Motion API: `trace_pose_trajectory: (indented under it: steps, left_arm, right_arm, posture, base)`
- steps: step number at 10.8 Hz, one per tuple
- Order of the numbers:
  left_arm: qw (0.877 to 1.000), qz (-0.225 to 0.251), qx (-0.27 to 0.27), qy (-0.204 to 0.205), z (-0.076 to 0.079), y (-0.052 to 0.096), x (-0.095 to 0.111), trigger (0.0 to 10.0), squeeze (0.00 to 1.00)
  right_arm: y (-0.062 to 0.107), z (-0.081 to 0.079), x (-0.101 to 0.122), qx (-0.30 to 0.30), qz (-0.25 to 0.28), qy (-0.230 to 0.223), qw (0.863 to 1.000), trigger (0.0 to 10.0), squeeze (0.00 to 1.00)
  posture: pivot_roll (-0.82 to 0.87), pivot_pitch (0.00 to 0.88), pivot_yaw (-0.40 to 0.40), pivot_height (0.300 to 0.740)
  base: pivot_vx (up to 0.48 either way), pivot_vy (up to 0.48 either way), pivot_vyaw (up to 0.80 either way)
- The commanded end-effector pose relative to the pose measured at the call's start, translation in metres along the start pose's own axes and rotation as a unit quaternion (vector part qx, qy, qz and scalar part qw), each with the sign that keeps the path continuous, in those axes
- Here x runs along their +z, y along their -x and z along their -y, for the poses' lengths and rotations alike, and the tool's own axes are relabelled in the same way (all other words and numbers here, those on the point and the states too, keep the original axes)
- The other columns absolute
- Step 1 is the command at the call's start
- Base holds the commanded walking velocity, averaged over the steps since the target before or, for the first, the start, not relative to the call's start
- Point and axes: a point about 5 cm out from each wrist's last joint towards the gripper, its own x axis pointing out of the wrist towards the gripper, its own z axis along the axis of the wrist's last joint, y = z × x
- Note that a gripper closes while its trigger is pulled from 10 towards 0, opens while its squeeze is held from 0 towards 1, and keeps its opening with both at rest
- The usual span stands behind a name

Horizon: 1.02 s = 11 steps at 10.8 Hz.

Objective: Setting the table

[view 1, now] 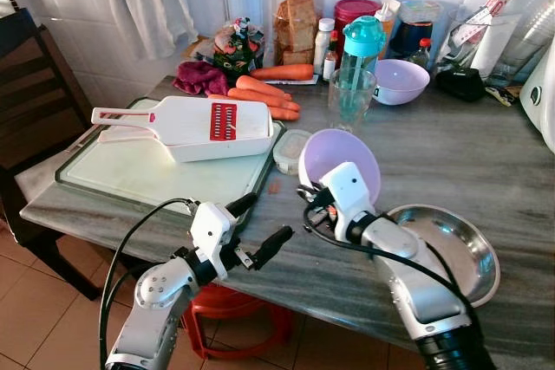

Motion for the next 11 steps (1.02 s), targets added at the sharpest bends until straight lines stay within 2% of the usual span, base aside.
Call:
trace_pose_trajectory:
  steps: [1,5,7,9,10,11]
  left_arm:
    - [1.000,0.000,-0.003,0.000,-0.001,-0.002,0.001,10.0,0.00]
    - [1.000,-0.002,0.002,0.007,-0.002,-0.002,-0.001,10.0,0.00]
    - [1.000,-0.003,0.004,0.006,-0.002,-0.003,0.000,10.0,0.00]
    - [1.000,-0.004,0.004,0.007,-0.002,-0.003,-0.001,10.0,0.00]
    - [1.000,-0.004,0.005,0.008,-0.002,-0.003,0.000,10.0,0.00]
    - [1.000,-0.004,0.005,0.010,-0.002,-0.003,0.000,10.0,0.00]
  right_arm:
    - [0.003,0.000,0.008,0.005,0.008,-0.005,1.000,10.0,0.00]
    - [0.008,-0.005,0.023,0.037,-0.004,-0.032,0.999,10.0,0.00]
    - [0.013,-0.010,0.016,0.065,-0.041,-0.054,0.996,10.0,0.00]
    - [0.020,-0.011,0.007,0.077,-0.074,-0.058,0.993,10.0,0.00]
    - [0.022,-0.011,0.006,0.082,-0.082,-0.053,0.992,10.0,0.55]
    - [0.025,-0.010,0.004,0.083,-0.092,-0.052,0.991,10.0,1.00]
  posture:
    - [-0.02,0.045,0.036,0.740]
    - [-0.02,0.045,0.036,0.740]
    - [-0.02,0.045,0.037,0.740]
    - [-0.02,0.044,0.036,0.740]
    - [-0.02,0.044,0.036,0.740]
    - [-0.03,0.045,0.037,0.740]
  base:
    - [0.000,0.000,0.00]
    - [0.000,0.000,0.00]
    - [0.000,0.000,0.00]
    - [0.000,0.000,0.00]
    - [0.000,0.000,0.00]
    - [0.000,0.000,0.00]
